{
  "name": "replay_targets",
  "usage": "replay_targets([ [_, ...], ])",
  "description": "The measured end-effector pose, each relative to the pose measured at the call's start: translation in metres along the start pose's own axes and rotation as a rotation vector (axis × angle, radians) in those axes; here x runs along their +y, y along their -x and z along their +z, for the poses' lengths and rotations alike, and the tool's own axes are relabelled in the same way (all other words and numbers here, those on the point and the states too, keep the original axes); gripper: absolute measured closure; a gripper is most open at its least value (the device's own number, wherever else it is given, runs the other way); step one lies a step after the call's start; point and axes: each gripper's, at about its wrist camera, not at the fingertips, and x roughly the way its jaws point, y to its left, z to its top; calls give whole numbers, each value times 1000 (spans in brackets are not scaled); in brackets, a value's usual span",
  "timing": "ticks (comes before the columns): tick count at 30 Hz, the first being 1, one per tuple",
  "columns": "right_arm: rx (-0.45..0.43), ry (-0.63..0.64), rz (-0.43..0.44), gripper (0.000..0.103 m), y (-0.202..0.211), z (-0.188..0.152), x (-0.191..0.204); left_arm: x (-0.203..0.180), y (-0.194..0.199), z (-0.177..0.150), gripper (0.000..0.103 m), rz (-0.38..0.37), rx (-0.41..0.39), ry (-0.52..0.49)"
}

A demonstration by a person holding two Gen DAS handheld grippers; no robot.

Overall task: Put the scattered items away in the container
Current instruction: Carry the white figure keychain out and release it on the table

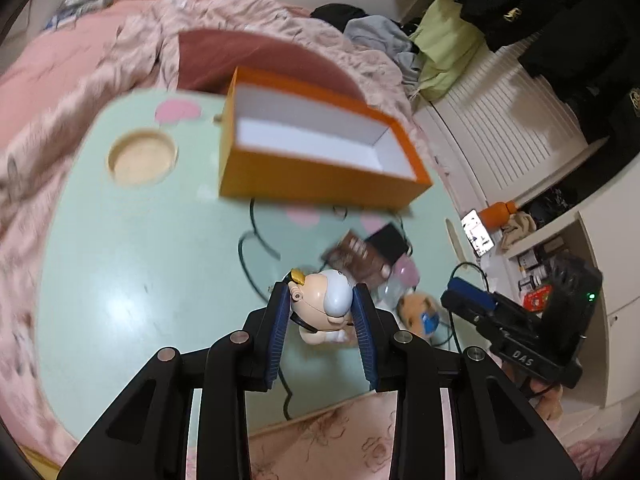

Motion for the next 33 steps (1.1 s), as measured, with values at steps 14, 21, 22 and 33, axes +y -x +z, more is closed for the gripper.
replay_targets([
  [14,5,43,-28,61,-2,-12,10,-8,-2,-12,52,-34,-120,21],
  [21,78,133,-121,55,12,-35,19,-27,19,-42,40,118,-124,-134],
  [22,90,143,-135,54,13,-41,19,-30,19,-49,40,130,-108,-153],
  [33,161,147,-254,45,-10,-59,16,-36,-23,-89,40,299,-3,-172],
])
